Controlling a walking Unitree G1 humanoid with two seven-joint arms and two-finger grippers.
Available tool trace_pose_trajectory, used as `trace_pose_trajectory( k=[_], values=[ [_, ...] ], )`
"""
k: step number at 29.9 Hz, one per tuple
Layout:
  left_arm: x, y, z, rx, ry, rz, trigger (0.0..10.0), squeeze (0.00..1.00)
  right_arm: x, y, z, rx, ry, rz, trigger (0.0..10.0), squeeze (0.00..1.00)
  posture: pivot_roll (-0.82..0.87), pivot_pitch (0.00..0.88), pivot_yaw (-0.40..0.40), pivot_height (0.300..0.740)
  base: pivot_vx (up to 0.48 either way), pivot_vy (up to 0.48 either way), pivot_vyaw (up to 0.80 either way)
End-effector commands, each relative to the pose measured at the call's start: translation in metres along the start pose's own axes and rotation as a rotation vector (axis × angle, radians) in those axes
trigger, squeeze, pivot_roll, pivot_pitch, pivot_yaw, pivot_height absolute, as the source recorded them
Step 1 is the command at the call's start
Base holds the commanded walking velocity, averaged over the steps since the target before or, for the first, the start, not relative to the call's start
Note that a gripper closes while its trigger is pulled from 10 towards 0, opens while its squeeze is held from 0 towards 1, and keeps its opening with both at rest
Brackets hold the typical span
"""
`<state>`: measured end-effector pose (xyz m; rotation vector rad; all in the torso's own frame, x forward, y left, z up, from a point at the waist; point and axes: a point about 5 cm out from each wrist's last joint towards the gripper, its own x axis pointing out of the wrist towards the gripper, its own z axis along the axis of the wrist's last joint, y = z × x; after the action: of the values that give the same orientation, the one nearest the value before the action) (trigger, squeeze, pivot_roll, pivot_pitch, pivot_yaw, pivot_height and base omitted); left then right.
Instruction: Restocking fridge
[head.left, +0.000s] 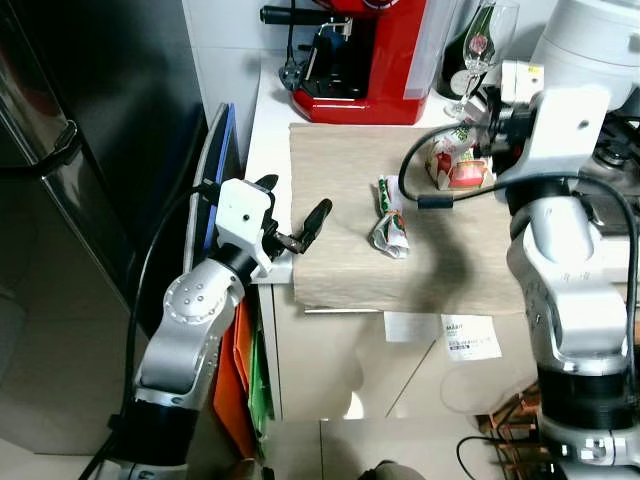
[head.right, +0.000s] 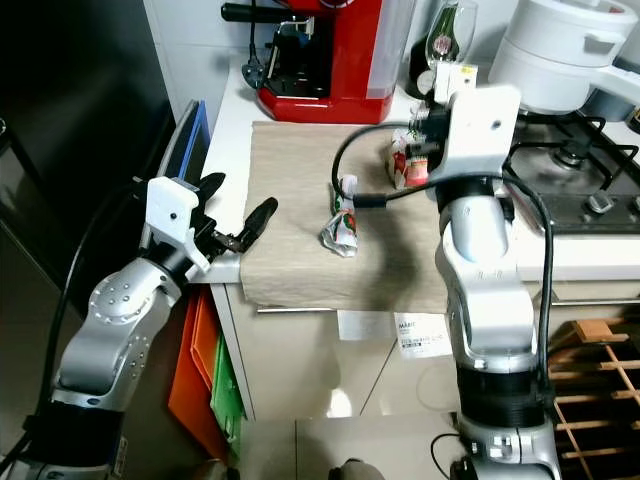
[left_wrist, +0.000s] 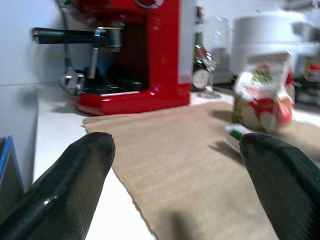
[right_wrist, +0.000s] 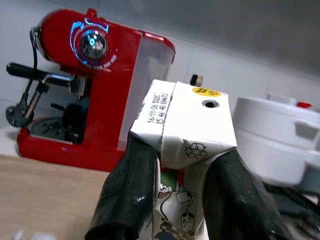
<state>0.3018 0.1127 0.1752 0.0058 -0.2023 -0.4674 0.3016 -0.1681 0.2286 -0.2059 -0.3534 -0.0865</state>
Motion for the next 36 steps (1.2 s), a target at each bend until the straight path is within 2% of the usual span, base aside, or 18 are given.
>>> trace_pose_trajectory(
  k=[1, 6, 13, 33, 36],
  values=[
    [0.005, 0.002, 0.007, -0.023, -0.016, 0.024, 10.0, 0.00, 0.002, -0.006, 0.007, -0.021, -0.062, -0.044, 10.0, 0.00, -0.07, 0.000, -0.011, 0.711, 0.000, 0.000, 0.00],
    [0.010, 0.003, 0.012, -0.047, -0.034, 0.062, 10.0, 0.00, 0.000, -0.010, -0.001, -0.050, -0.062, -0.064, 10.0, 0.00, -0.07, 0.000, -0.011, 0.711, -0.341, 0.000, 0.00],
    [0.011, 0.002, 0.013, -0.050, -0.039, 0.068, 10.0, 0.00, -0.001, -0.007, -0.003, -0.053, -0.083, -0.066, 10.0, 0.00, -0.07, 0.000, -0.011, 0.711, -0.380, 0.000, 0.00],
    [0.011, -0.001, 0.014, -0.031, -0.035, 0.034, 10.0, 0.00, -0.001, -0.003, -0.011, -0.058, -0.074, -0.055, 10.0, 0.00, -0.06, 0.000, -0.007, 0.711, -0.370, 0.000, 0.00],
    [0.011, -0.003, 0.014, -0.028, -0.042, 0.022, 10.0, 0.00, -0.001, -0.002, -0.013, -0.058, -0.065, -0.049, 10.0, 0.00, -0.07, 0.000, -0.007, 0.711, 0.000, 0.000, 0.00]
  ],
)
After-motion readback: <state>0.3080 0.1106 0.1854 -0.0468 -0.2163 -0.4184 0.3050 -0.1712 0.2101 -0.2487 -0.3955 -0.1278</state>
